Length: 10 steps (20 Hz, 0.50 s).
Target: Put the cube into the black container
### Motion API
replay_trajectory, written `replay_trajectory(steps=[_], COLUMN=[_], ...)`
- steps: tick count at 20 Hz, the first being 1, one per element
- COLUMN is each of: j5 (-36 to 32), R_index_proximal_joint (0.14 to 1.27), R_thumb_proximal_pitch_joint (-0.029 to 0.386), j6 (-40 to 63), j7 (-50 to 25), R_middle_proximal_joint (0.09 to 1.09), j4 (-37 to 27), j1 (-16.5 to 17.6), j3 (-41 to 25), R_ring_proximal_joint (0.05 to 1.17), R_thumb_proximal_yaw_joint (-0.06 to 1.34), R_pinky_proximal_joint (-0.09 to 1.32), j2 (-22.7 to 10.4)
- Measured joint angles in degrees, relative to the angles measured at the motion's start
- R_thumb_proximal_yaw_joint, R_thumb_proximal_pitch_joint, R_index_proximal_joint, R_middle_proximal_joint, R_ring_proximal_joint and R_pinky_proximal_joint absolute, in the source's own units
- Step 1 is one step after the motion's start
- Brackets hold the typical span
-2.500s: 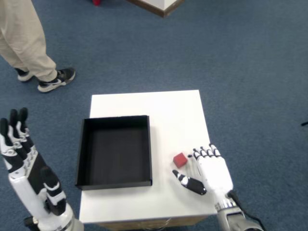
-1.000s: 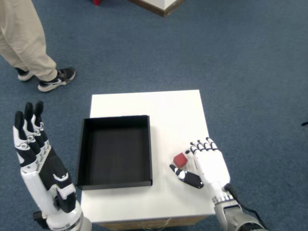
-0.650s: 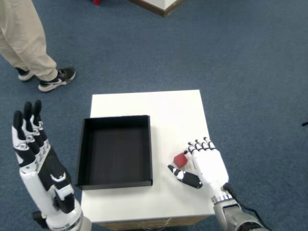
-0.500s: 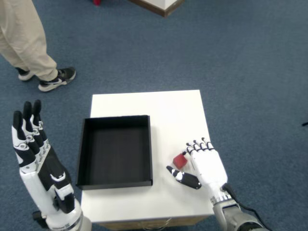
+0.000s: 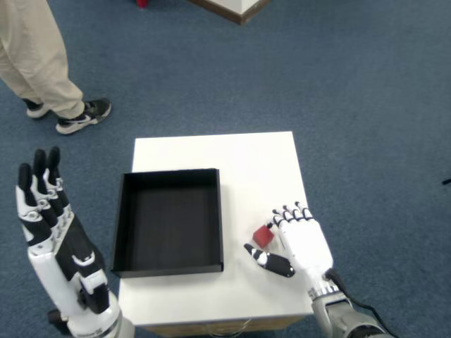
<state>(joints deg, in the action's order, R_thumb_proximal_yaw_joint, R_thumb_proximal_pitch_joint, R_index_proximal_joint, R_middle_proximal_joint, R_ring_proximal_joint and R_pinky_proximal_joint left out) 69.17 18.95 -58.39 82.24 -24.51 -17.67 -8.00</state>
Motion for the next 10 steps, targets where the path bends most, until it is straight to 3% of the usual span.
replay_trajectory(steps=[4, 10], j5=[0.03, 0.05], R_index_proximal_joint=[0.79, 0.83], R_thumb_proximal_pitch_joint=[0.014, 0.054], j6=[0.03, 0.15], j7=[-0.57, -1.17], R_middle_proximal_joint=[0.39, 0.4], j4=[0.04, 0.12], j1=[0.28, 0.46], j3=[-0.09, -0.11], R_ring_proximal_joint=[0.31, 0.31], R_thumb_proximal_yaw_joint=[0.49, 0.6], R_pinky_proximal_joint=[0.18, 0.17], j2=[0.0, -0.01])
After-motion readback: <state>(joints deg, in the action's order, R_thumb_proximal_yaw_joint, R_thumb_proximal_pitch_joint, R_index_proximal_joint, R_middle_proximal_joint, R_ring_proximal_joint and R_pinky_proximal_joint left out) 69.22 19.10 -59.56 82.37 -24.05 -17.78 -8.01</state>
